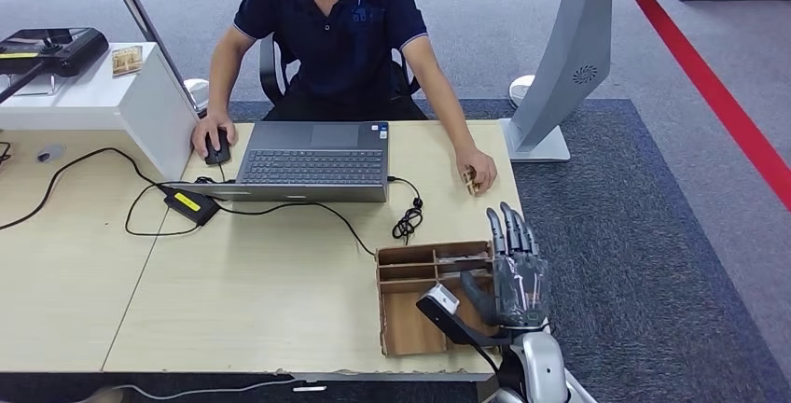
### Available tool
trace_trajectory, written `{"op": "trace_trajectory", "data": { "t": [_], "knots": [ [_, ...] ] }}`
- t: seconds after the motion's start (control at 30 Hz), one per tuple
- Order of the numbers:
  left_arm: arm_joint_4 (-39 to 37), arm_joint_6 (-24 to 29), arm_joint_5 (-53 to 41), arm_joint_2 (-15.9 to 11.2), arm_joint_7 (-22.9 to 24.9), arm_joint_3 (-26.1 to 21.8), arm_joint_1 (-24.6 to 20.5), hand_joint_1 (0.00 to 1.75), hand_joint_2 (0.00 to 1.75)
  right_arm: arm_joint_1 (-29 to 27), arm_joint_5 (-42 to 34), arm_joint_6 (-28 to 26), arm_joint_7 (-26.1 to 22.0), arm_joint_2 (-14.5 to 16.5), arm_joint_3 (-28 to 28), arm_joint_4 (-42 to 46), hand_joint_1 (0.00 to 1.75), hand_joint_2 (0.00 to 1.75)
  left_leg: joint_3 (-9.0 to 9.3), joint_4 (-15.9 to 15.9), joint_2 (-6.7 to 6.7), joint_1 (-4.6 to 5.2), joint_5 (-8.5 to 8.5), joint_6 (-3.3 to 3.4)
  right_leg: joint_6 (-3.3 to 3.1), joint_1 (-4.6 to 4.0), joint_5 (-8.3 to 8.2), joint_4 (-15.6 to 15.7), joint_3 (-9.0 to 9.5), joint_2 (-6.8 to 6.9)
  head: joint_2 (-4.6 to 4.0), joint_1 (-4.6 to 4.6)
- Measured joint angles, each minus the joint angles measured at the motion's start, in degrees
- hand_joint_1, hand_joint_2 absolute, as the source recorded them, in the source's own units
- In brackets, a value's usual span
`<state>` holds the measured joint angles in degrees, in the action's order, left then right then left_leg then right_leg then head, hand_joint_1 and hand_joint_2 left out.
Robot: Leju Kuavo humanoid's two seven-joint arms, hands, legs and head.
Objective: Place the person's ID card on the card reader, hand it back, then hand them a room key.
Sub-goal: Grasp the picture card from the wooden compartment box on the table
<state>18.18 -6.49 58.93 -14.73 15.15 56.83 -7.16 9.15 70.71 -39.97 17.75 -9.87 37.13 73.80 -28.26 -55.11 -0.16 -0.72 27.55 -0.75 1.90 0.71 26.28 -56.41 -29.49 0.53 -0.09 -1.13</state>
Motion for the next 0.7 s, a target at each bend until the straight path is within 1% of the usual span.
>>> {"op": "trace_trajectory", "data": {
  "t": [0.7],
  "knots": [
    [-0.01, 0.00, -0.13, 0.00, -0.07, -0.01, 0.00, 0.00, 0.00, 0.04, 0.11, -0.04, 0.11, -0.09, 0.00, 0.39, 0.00, 1.75, 0.00, 0.00, 0.00, 0.00, 0.00, 0.00, 0.00, 0.00, 0.00, 0.00, 0.00, 0.00, 0.00, 0.01]
  ]
}}
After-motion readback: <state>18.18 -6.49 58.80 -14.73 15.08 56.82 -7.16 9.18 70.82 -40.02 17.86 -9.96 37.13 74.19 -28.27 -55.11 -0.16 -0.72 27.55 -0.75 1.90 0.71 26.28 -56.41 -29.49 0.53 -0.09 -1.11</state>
